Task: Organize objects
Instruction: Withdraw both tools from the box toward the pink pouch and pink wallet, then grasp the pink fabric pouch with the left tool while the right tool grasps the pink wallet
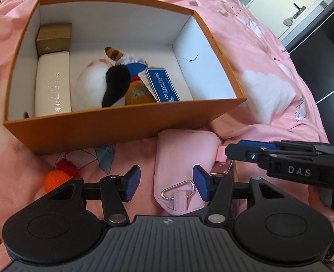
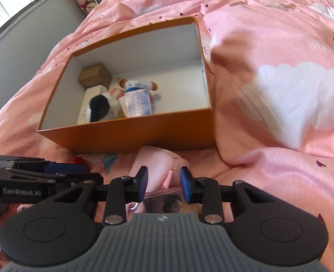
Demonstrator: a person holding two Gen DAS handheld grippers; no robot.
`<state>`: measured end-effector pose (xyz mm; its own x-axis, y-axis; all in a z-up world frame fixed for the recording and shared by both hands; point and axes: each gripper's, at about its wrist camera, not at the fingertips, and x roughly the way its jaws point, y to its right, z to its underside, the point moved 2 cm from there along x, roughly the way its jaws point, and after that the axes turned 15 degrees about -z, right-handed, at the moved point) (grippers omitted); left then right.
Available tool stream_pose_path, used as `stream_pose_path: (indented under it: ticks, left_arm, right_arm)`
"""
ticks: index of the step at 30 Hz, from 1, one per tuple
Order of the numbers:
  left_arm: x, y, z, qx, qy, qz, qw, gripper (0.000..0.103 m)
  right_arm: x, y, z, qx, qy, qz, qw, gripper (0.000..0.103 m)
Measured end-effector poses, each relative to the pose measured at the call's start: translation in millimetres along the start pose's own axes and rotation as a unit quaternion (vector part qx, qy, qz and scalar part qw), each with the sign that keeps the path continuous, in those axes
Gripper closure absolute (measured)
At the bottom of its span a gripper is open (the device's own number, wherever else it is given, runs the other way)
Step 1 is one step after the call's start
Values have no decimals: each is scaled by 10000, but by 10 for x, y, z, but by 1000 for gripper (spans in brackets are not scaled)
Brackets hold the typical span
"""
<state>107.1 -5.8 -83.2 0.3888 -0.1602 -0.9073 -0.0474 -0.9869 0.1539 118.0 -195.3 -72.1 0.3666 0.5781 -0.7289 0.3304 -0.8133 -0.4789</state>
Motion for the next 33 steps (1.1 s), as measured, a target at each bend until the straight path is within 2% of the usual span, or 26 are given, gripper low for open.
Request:
stream_pose_path:
  ticks: [3, 6, 8, 11, 16, 22, 25, 30, 33]
  left_arm:
    - [8, 61, 10, 116, 44, 35, 9999, 42]
    - [3, 110, 12, 230, 102, -59, 9997, 42]
    - [13, 121, 8, 253, 71, -41, 9996, 42]
    - [28, 125, 12, 259, 33, -89, 9996, 42]
    - [-22, 101, 37, 269, 52, -223, 9994, 42]
    - [-127, 53, 77, 234, 68, -508, 9984, 42]
    - [-186, -37, 108, 160, 47, -651, 9977, 42]
    - [-248, -269, 151, -184, -1, -658, 9977, 42]
    - [-244, -423, 175, -380, -92, -640, 9972, 42]
  right_arm:
    - [121, 88, -32, 89, -110, -1, 9999, 70]
    - [239, 216, -38, 346, -262, -93, 9990, 75]
    - [298, 273, -53, 526, -307, -247, 9978, 74]
    - [371, 289, -73, 530, -382, -226, 9976, 72]
    - [394, 168, -72, 287, -420, -177, 9985, 83]
    - [347, -147, -65, -23, -476, -743, 9961, 91]
    - [356, -285, -64, -216, -510, -866, 9947, 92]
    - [358, -444, -106, -314, -548, -1346, 9889, 93]
    - [469, -474, -143, -63, -693, -1779, 9816, 93]
